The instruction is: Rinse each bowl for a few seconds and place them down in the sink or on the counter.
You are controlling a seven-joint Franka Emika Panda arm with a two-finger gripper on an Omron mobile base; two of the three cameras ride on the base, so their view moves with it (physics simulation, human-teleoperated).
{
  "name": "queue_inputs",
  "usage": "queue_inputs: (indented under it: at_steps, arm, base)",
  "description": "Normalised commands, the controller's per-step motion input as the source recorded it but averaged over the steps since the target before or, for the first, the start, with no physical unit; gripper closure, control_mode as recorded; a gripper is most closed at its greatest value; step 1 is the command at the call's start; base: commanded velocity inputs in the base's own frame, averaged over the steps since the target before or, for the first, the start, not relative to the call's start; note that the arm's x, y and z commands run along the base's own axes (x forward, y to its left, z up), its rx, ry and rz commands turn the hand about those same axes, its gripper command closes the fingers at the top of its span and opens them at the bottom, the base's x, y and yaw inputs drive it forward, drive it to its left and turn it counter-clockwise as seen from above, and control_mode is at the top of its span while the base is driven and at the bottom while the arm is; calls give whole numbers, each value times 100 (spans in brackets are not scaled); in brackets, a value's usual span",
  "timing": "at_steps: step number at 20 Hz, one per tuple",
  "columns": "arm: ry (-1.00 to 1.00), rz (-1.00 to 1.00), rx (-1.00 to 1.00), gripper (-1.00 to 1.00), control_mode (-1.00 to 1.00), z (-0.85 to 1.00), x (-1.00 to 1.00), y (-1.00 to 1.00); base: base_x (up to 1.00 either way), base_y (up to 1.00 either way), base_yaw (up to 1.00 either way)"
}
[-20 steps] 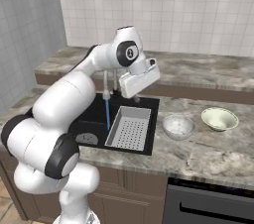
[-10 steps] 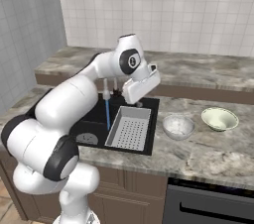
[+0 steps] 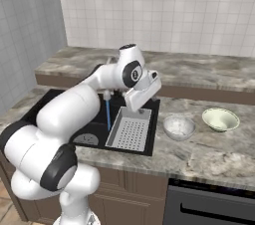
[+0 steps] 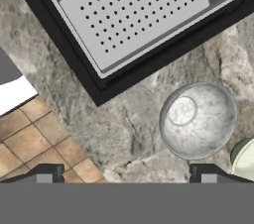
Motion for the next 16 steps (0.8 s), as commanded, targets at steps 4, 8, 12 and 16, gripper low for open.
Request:
queue_inputs:
  at_steps: [4,8,12,16]
  arm:
    - [-9,0,-1,-100,-100,-18,18,-6]
    - [-8,0,0,-100,-100,-10,16,-11]
    - [-6,0,0,-100,-100,-5,12,-17]
    - [-7,0,-1,-100,-100,-7,6,-19]
  base:
    - [0,0,0]
    - [0,0,0]
    - [0,0,0]
    - [0,0,0]
